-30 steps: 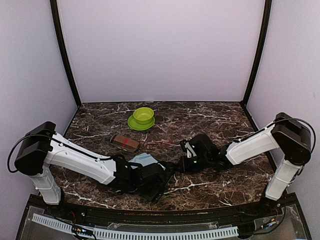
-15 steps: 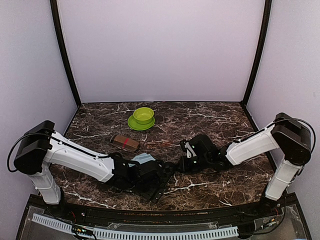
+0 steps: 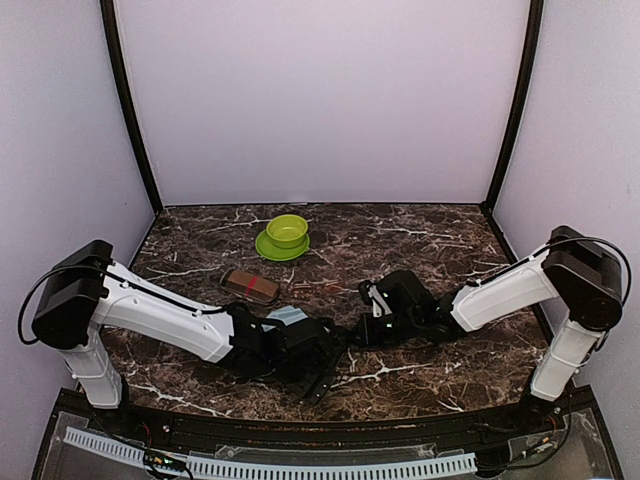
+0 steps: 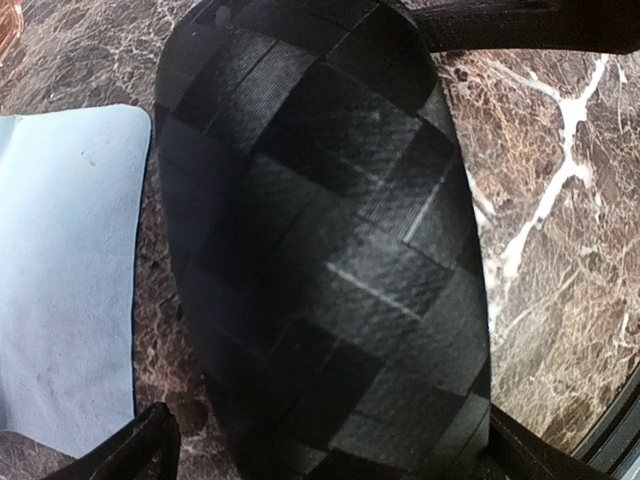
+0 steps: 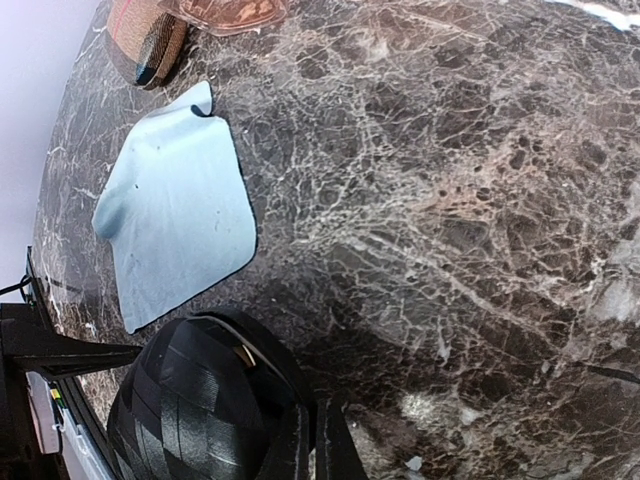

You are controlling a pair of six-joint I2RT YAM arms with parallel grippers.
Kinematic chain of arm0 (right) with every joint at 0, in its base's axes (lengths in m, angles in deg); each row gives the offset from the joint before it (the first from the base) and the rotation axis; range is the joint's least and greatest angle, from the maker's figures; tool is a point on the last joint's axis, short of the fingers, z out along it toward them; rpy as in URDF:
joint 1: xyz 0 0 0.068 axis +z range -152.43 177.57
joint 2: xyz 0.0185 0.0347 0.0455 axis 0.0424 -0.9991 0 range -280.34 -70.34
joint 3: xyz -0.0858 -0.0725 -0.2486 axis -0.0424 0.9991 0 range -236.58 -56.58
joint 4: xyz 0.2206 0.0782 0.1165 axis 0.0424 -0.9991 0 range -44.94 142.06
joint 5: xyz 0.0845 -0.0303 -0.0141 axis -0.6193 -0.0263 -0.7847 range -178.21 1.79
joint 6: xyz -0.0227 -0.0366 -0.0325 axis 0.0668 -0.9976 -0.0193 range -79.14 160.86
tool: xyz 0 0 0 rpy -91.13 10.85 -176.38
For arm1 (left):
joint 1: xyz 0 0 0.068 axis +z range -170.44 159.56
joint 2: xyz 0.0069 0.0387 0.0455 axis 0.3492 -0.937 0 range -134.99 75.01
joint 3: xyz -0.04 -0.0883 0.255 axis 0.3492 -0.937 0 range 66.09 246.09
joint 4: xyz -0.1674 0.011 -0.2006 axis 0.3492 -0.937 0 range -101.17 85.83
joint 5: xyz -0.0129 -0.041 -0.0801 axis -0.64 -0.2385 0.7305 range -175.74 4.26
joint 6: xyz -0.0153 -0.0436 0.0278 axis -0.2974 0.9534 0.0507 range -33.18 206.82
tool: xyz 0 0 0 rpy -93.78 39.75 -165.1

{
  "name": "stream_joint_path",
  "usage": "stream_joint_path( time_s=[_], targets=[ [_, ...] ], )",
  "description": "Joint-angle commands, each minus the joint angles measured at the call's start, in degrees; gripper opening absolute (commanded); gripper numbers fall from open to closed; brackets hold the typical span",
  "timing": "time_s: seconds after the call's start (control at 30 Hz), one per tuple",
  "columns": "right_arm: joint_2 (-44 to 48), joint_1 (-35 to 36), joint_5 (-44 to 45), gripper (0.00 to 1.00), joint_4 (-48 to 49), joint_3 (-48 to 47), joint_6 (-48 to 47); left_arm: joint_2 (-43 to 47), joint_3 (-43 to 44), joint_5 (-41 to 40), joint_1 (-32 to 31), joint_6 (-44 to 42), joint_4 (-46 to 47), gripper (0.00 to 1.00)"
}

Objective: Organize the sunglasses
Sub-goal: Pick up the case with sunglasses from the corner of the board.

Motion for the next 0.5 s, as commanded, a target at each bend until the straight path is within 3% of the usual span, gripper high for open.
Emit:
stream_joint_path(
  time_s=[0.0,0.23,0.47],
  targets=[
    [0.13,0.87,-1.47,0.00,0.70,-0.06,-0.32,-0.99,2.11,-0.99,0.48,-0.91,-1.30,0.99],
    [0.30,0.87,-0.60,0.00,-0.56,0.12,-1.14,1.46,0.03,-2.22,0.58,1.12,-1.21,0.91],
    [1.01,0.87,-1.16,0.00,-0.52,0.72,-1.59,2.83,-2.44,-1.38,1.31,1.75,0.54,0.76]
  ],
)
